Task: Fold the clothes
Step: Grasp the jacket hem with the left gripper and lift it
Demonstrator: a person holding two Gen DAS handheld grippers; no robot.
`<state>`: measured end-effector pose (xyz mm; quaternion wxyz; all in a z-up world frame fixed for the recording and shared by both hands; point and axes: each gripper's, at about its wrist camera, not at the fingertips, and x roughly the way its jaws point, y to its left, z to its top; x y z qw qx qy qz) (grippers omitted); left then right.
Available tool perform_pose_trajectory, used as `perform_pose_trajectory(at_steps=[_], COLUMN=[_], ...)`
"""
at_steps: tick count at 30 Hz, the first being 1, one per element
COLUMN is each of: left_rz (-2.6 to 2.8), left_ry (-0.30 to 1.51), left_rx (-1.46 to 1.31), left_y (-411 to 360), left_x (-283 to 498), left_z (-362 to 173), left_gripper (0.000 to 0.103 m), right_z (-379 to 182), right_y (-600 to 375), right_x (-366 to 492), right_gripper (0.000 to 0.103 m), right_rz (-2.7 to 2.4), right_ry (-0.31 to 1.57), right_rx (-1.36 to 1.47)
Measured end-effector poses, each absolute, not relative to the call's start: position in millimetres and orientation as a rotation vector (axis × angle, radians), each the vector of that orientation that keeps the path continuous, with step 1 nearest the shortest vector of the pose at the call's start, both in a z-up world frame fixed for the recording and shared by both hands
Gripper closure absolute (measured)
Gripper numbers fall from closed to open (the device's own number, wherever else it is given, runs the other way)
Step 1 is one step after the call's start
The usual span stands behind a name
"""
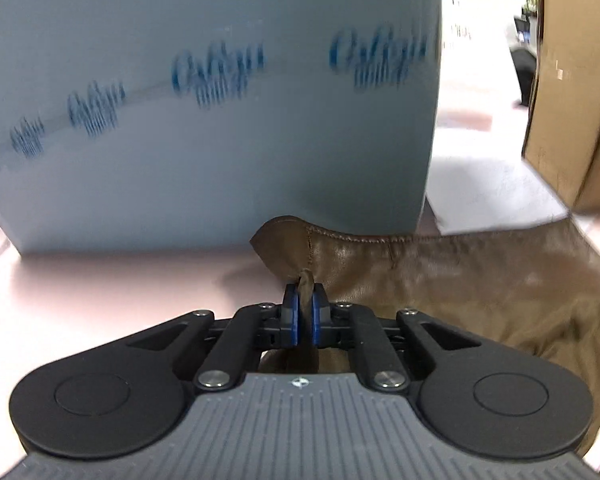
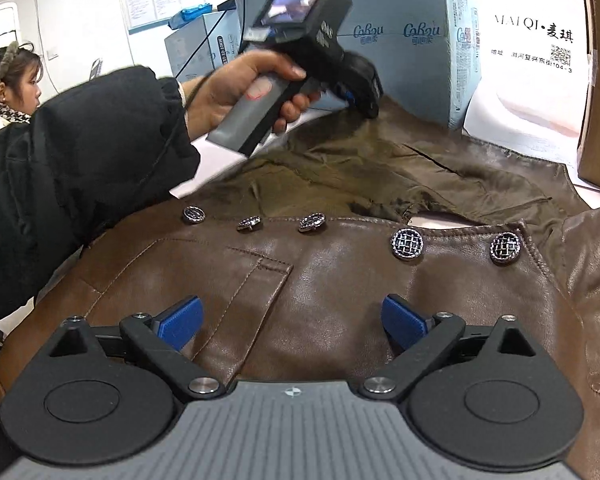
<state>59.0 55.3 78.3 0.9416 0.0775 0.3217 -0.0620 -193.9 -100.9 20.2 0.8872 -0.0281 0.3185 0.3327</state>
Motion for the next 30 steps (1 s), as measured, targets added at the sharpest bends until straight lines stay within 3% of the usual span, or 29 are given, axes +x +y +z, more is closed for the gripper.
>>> perform_pose_trajectory(at_steps=[8, 12, 21, 25, 30], left_rz=[-0.177, -0.227, -0.506, -0.613, -0.742], left_ry=[0.531, 0.426, 0.153, 0.133, 0.200], left_rx=[0.162, 0.155, 0.193, 0.240, 0.269], left_y=[46, 51, 89, 112, 137], left_x=[53, 37, -49, -95, -141], left_z=[124, 148, 204, 196, 143], left_gripper=[0.097, 0.097, 0.097, 0.097, 0.097], right_z=[20, 37, 45, 37, 27], right_y=[-106, -138, -246, -261, -256], right_x=[-189, -180, -158, -155, -144], right_gripper=[0.006, 0.006, 0.005, 0.005, 0.005], right_rz=[0.665, 0.681, 0.231, 0.155, 0.143], right_ry=[0.678, 0.686, 0.515, 0.501, 0.513], right_rx=[-0.018, 0.214, 0.581, 0.609, 0.553])
